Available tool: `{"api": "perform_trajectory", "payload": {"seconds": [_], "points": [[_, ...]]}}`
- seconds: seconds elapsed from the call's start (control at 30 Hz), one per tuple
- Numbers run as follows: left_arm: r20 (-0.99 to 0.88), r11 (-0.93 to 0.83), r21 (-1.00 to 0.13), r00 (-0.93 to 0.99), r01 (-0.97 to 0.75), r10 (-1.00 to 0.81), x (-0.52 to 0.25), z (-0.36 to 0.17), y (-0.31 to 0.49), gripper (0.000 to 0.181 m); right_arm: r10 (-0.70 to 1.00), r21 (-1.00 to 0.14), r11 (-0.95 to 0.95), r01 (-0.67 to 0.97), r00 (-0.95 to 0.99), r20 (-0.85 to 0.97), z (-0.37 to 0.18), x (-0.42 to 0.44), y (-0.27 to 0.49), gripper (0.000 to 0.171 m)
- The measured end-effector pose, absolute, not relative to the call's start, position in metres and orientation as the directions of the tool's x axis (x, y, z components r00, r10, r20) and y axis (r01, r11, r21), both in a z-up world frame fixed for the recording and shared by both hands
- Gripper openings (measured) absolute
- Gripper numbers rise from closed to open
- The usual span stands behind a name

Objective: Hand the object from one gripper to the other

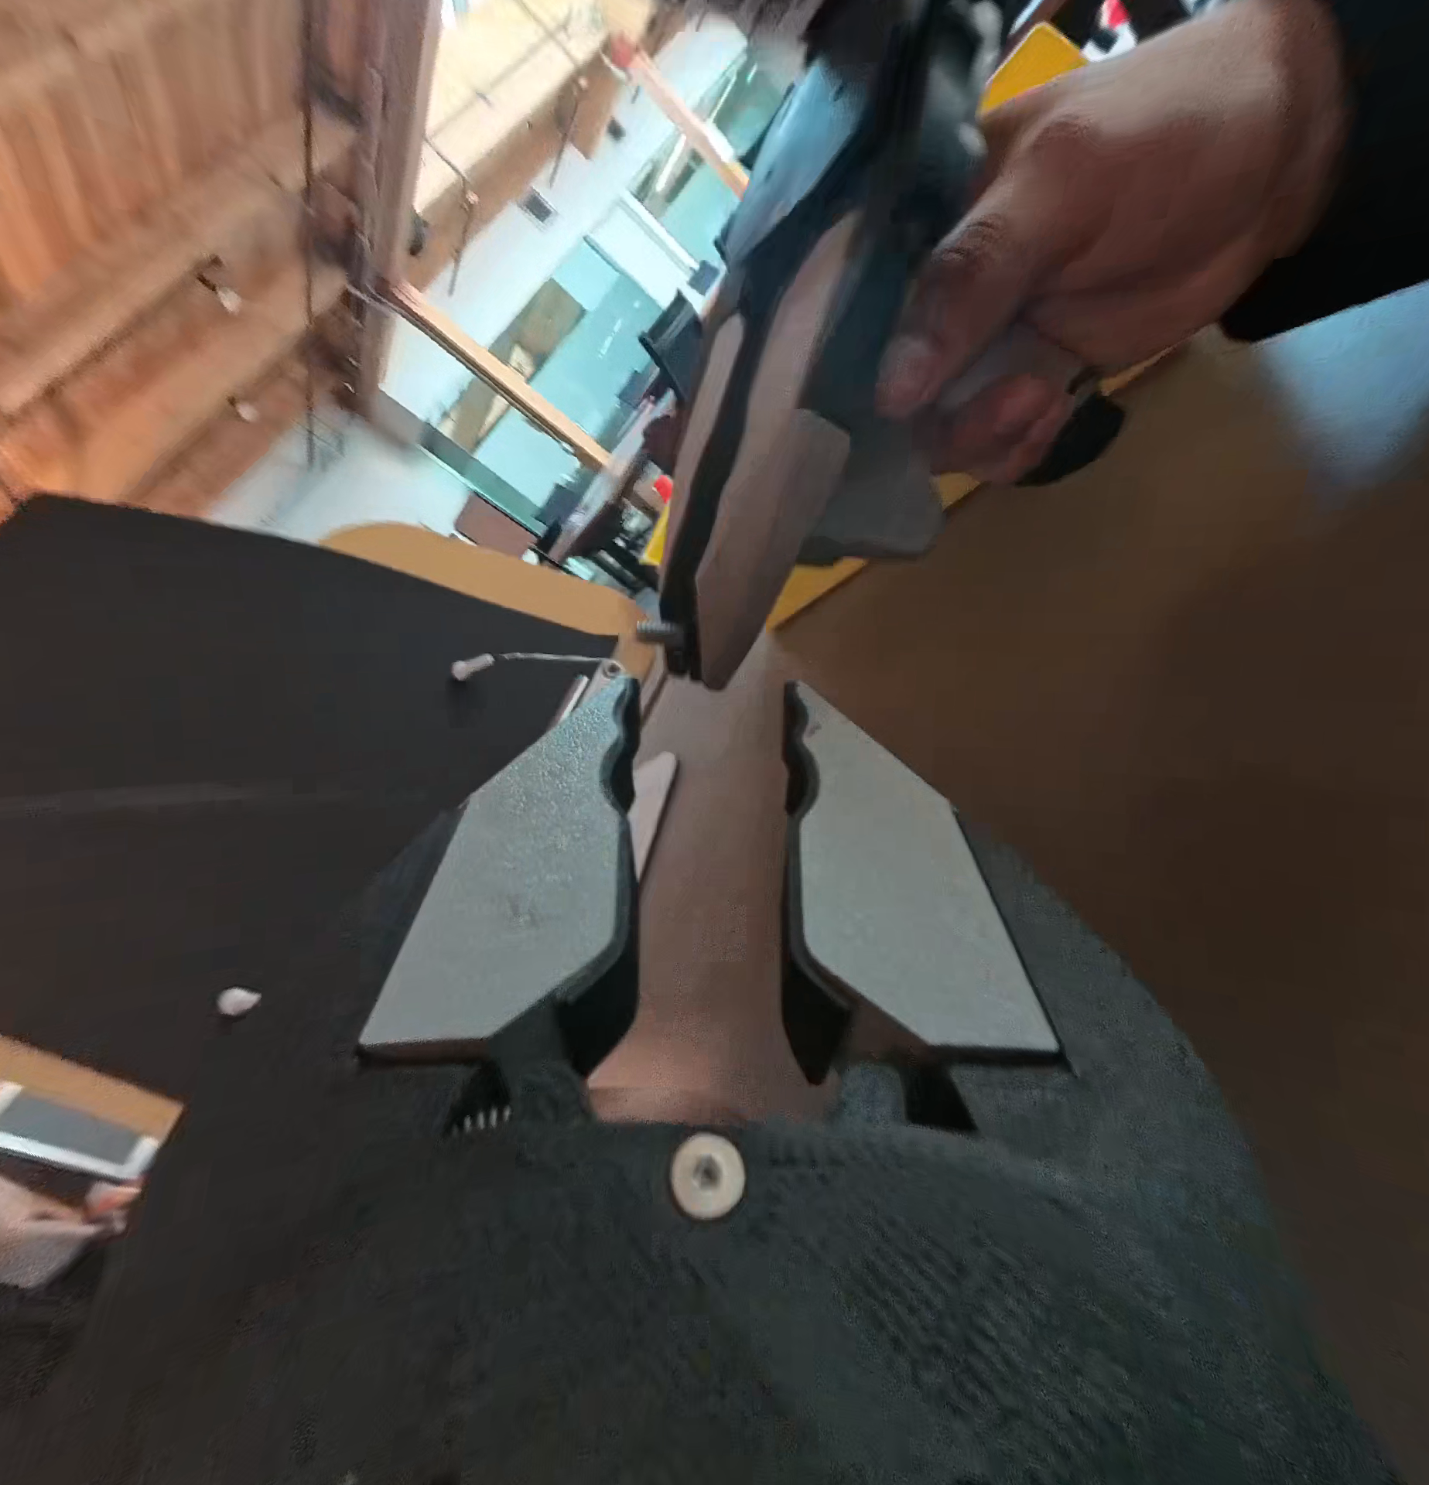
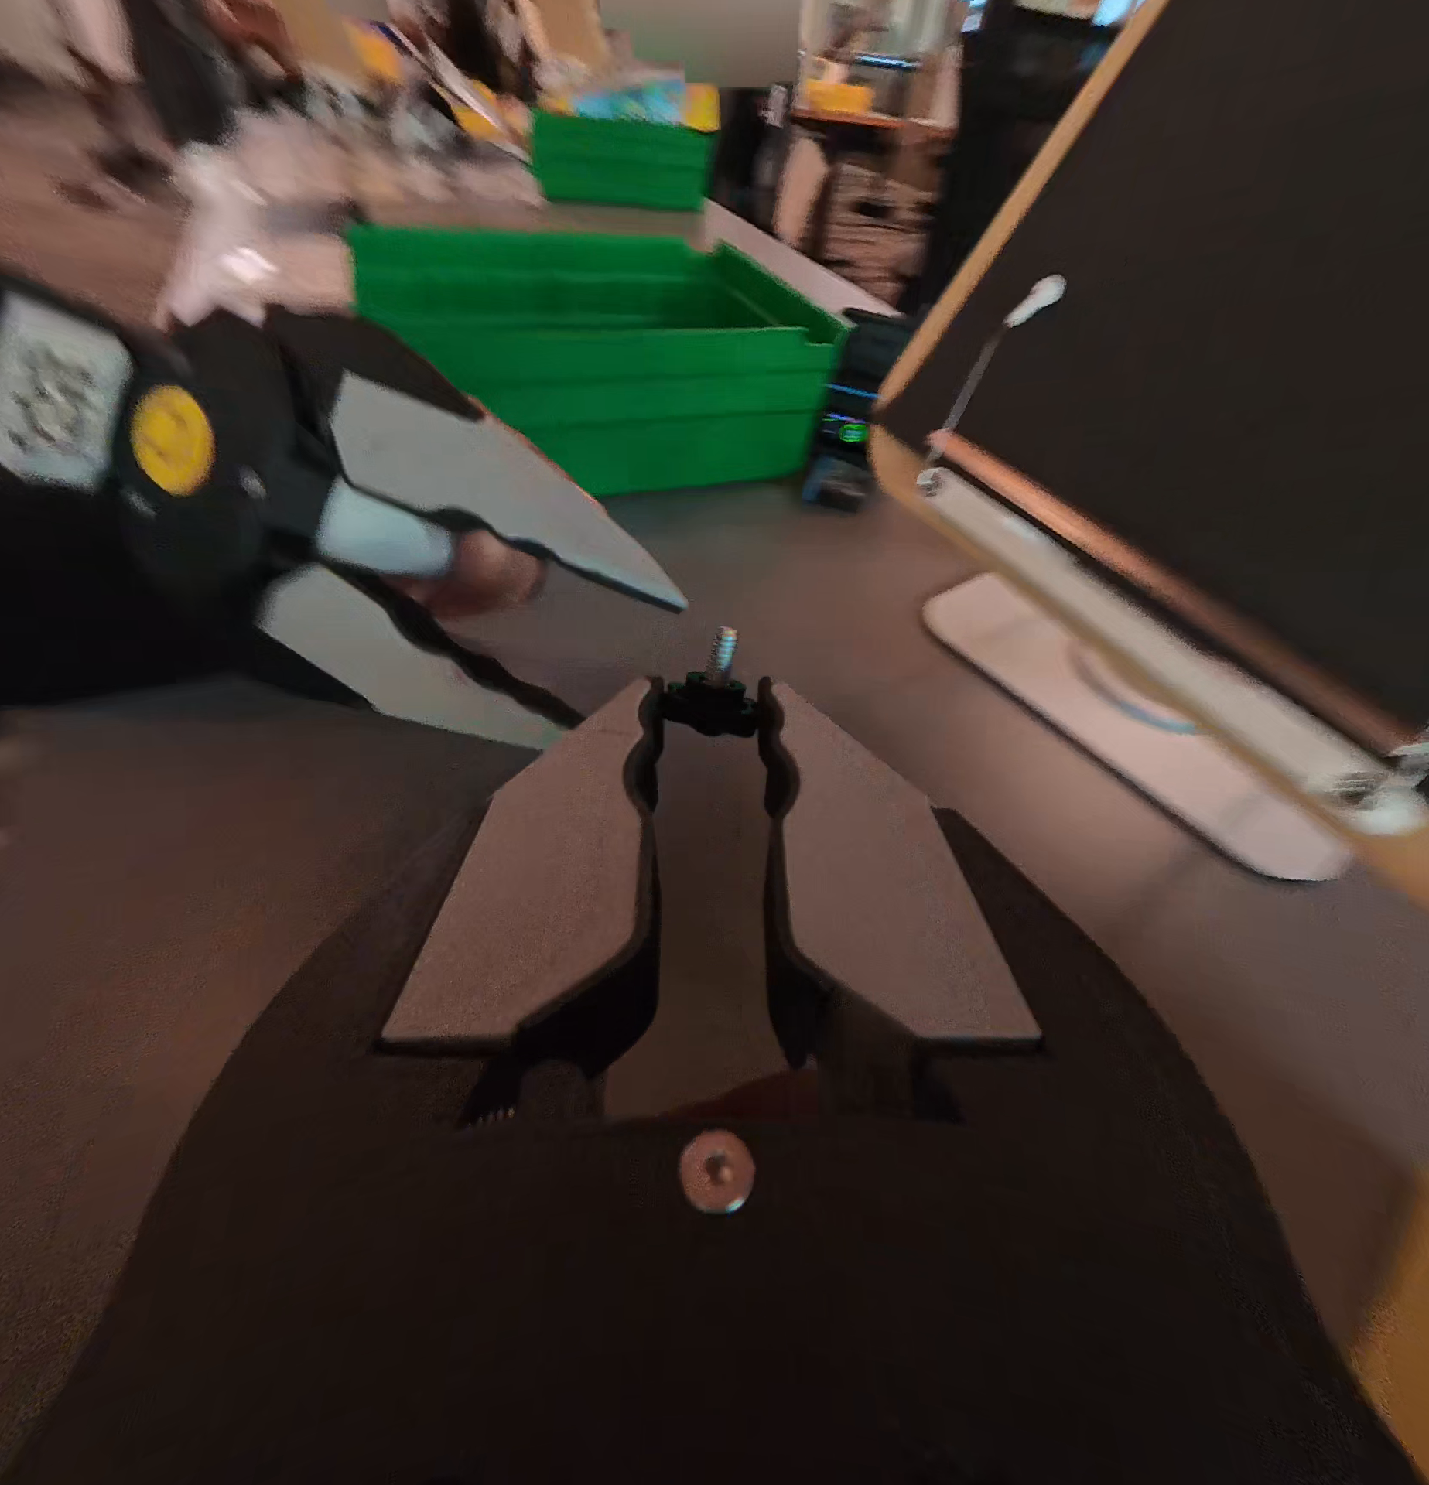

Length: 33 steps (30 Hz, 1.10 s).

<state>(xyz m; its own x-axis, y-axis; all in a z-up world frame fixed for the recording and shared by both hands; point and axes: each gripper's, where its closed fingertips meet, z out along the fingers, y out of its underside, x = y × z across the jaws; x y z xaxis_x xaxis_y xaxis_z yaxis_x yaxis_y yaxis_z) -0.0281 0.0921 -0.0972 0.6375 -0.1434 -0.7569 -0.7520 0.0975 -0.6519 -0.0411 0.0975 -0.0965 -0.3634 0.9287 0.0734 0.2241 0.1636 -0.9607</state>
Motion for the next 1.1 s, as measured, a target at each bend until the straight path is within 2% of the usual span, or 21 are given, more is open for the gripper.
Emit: {"api": "perform_trajectory", "payload": {"seconds": [0.1, 0.17, 0.23, 0.3, 0.4, 0.5, 0.6, 0.67, 0.77, 0.87, 0.93, 1.0, 1.1], "points": [[-0.612, 0.066, -0.787, 0.762, -0.614, -0.212, -0.037, -0.099, 0.093, 0.026, 0.884, -0.868, 0.459, 0.19, -0.189, 0.427, -0.093, -0.042, 0.12, 0.019], [-0.398, -0.001, -0.908, 0.861, -0.42, -0.316, -0.037, -0.103, 0.094, 0.025, 0.746, -0.724, 0.665, 0.184, -0.099, 0.659, -0.089, -0.04, 0.126, 0.019], [-0.184, -0.054, -0.974, 0.907, -0.22, -0.379, -0.039, -0.1, 0.094, 0.029, 0.569, -0.555, 0.816, 0.16, -0.057, 0.82, -0.088, -0.04, 0.118, 0.018], [-0.024, -0.069, -0.996, 0.902, -0.059, -0.431, -0.037, -0.093, 0.092, 0.029, 0.467, -0.456, 0.876, 0.159, -0.036, 0.884, -0.09, -0.042, 0.11, 0.019], [0.109, -0.066, -0.994, 0.869, 0.088, -0.482, -0.034, -0.081, 0.087, 0.025, 0.361, -0.35, 0.919, 0.18, -0.032, 0.932, -0.096, -0.046, 0.103, 0.019], [0.112, -0.09, -0.993, 0.874, 0.078, -0.472, -0.034, -0.084, 0.088, 0.016, 0.288, -0.282, 0.94, 0.191, 0.001, 0.958, -0.094, -0.048, 0.1, 0.019], [0.1, -0.102, -0.993, 0.872, 0.057, -0.479, -0.029, -0.089, 0.089, 0.019, 0.266, -0.259, 0.948, 0.185, -0.013, 0.964, -0.097, -0.049, 0.093, 0.019], [0.098, -0.106, -0.993, 0.877, 0.054, -0.47, -0.03, -0.09, 0.09, 0.01, 0.237, -0.232, 0.954, 0.19, -0.006, 0.971, -0.098, -0.05, 0.092, 0.019], [0.038, -0.113, -0.993, 0.882, -0.018, -0.47, -0.031, -0.094, 0.089, 0.009, 0.279, -0.27, 0.945, 0.182, -0.026, 0.96, -0.102, -0.051, 0.091, 0.019], [-0.117, -0.079, -0.983, 0.893, -0.166, -0.434, -0.031, -0.096, 0.088, 0.008, 0.475, -0.457, 0.873, 0.171, -0.085, 0.876, -0.107, -0.051, 0.091, 0.021], [-0.253, 0.0, -0.962, 0.888, -0.274, -0.384, -0.032, -0.088, 0.087, 0.0, 0.649, -0.634, 0.761, 0.137, -0.149, 0.746, -0.105, -0.048, 0.09, 0.023], [-0.415, 0.144, -0.91, 0.84, -0.39, -0.349, -0.025, -0.072, 0.077, 0.0, 0.793, -0.793, 0.596, 0.123, -0.242, 0.559, -0.102, -0.043, 0.09, 0.021], [-0.431, 0.175, -0.902, 0.841, -0.395, -0.327, -0.026, -0.065, 0.075, 0.0, 0.898, -0.947, 0.298, 0.117, -0.372, 0.237, -0.092, -0.036, 0.089, 0.01]]}}
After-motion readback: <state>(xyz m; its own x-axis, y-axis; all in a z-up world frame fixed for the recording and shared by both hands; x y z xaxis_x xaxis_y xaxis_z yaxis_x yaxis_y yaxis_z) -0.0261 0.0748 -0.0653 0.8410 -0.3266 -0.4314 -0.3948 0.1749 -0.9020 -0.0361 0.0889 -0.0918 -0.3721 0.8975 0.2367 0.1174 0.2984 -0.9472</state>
